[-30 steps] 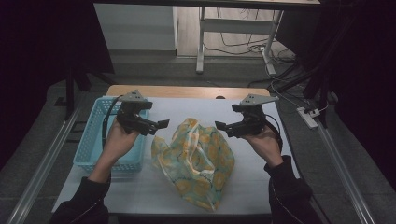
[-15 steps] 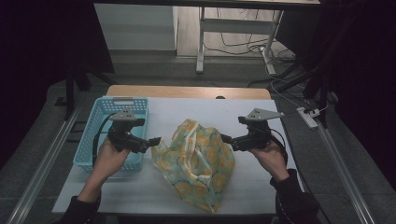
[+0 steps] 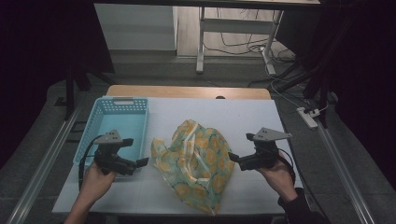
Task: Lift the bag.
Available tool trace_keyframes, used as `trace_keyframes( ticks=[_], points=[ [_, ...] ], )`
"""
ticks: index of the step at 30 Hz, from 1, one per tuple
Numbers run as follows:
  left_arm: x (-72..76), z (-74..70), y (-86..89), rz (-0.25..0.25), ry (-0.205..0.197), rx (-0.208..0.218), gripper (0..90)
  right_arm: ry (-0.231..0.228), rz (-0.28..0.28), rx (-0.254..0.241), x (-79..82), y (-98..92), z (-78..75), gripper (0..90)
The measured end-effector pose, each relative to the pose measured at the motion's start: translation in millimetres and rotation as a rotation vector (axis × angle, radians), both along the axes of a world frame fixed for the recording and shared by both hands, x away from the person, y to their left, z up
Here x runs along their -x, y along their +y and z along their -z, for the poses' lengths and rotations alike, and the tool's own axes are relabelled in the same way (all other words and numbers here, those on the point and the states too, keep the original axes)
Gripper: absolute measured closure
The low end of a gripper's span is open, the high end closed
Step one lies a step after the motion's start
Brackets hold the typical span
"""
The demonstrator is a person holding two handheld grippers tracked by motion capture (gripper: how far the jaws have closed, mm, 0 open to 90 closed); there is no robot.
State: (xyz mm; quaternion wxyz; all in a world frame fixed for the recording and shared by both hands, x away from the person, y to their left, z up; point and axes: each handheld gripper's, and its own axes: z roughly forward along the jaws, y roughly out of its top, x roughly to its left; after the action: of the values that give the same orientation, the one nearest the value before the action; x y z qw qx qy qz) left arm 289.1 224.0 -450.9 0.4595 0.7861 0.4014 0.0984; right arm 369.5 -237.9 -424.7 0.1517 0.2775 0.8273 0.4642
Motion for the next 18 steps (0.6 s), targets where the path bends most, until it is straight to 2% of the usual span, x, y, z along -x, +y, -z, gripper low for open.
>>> trace_keyframes(
  ticks=[6,10,18],
  points=[
    [24.8,9.4,9.3,-0.039,-0.010,0.000,0.0,-0.013,0.032,0.008,16.5,-17.7,13.5,0.0],
    [39.1,18.1,15.5,-0.061,0.002,-0.003,0.0,-0.015,0.056,0.022,26.8,-28.6,21.2,0.0],
    [61.9,34.4,31.1,-0.114,0.019,0.009,0.0,0.022,0.105,0.035,41.1,-50.7,37.3,0.0]
  ],
)
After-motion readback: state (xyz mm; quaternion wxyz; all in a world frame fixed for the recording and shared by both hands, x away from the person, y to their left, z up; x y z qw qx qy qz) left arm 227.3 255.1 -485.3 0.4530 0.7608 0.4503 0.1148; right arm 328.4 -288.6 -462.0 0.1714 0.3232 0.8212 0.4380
